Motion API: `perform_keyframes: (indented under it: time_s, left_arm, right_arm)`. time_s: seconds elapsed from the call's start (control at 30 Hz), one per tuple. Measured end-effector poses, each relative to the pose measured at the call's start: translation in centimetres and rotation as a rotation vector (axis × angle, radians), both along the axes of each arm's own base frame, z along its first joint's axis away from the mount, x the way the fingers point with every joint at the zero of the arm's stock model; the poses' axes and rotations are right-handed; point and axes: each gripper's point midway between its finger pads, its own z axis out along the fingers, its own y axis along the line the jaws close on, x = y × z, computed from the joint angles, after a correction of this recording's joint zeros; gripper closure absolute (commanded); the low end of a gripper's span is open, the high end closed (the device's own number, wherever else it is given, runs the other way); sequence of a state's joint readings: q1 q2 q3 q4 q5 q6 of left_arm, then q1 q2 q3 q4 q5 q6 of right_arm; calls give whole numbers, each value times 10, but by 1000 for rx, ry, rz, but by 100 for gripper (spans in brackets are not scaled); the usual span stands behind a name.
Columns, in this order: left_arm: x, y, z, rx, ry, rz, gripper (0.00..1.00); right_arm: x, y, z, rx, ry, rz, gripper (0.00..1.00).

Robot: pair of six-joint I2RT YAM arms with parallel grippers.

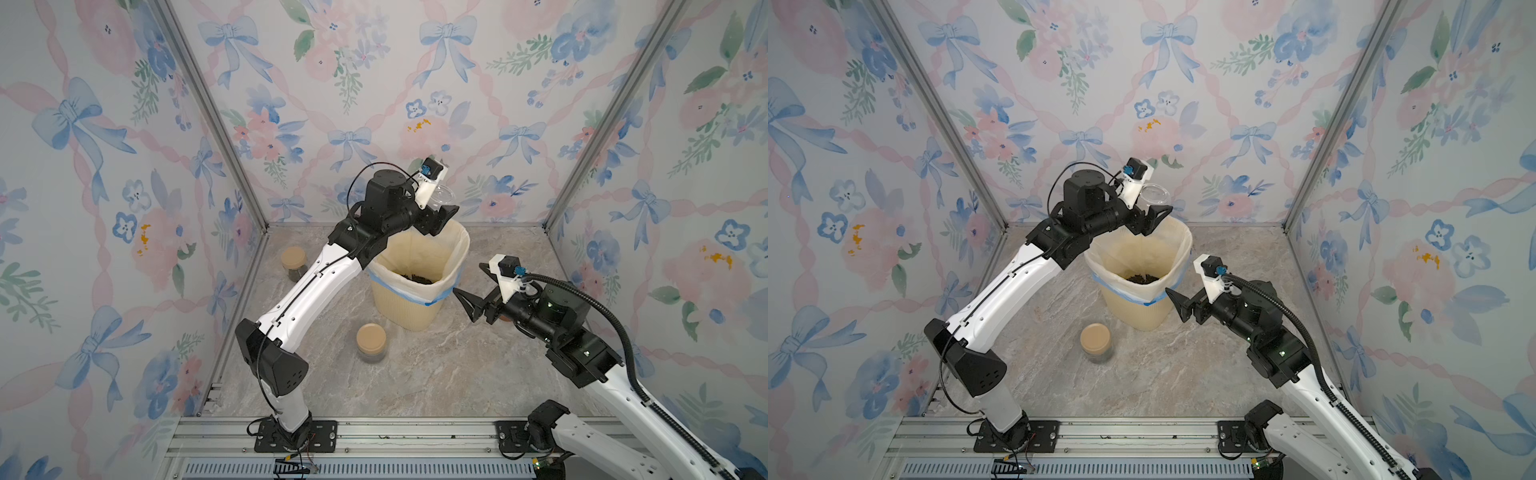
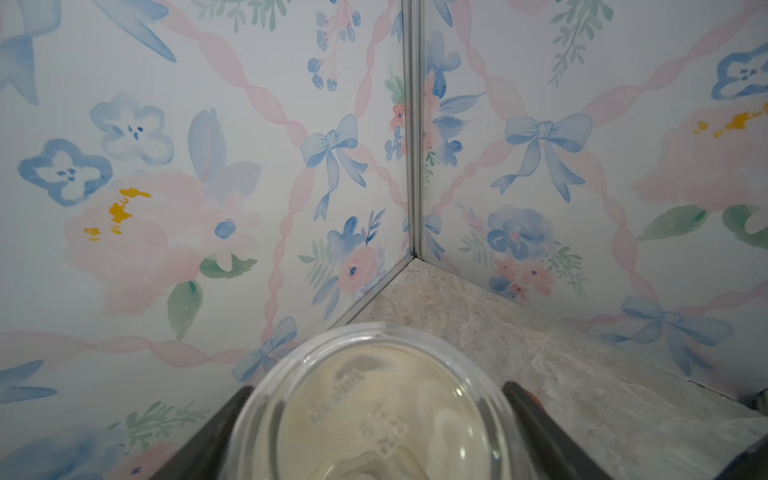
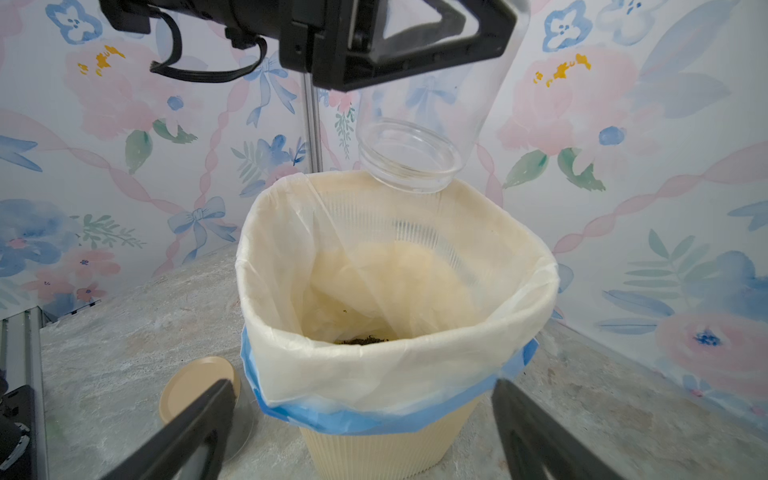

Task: Empty moldy tea leaves from jars
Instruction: Place the jar at the center of the board.

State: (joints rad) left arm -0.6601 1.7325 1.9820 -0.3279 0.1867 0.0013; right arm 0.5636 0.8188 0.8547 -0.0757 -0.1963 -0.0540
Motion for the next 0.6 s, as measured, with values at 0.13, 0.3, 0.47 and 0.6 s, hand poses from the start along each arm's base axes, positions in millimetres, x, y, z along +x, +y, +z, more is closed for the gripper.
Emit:
perform_keyframes:
  time_s: [0.13, 0.3, 0.47, 0.6]
  left_arm:
    - [-4, 6, 2, -124, 135, -4, 57]
    - [8, 33, 4, -252, 258, 55, 56]
    - [19, 53, 9, -396, 384, 90, 57]
    - [25, 62, 12, -505, 486, 96, 56]
  right_arm:
    - [12, 5, 10, -6, 6, -8, 2]
    - [30, 8, 32, 27, 17, -44, 2]
    - [43, 14, 42, 78, 31, -57, 3]
    - [54, 22, 43, 98, 20, -52, 3]
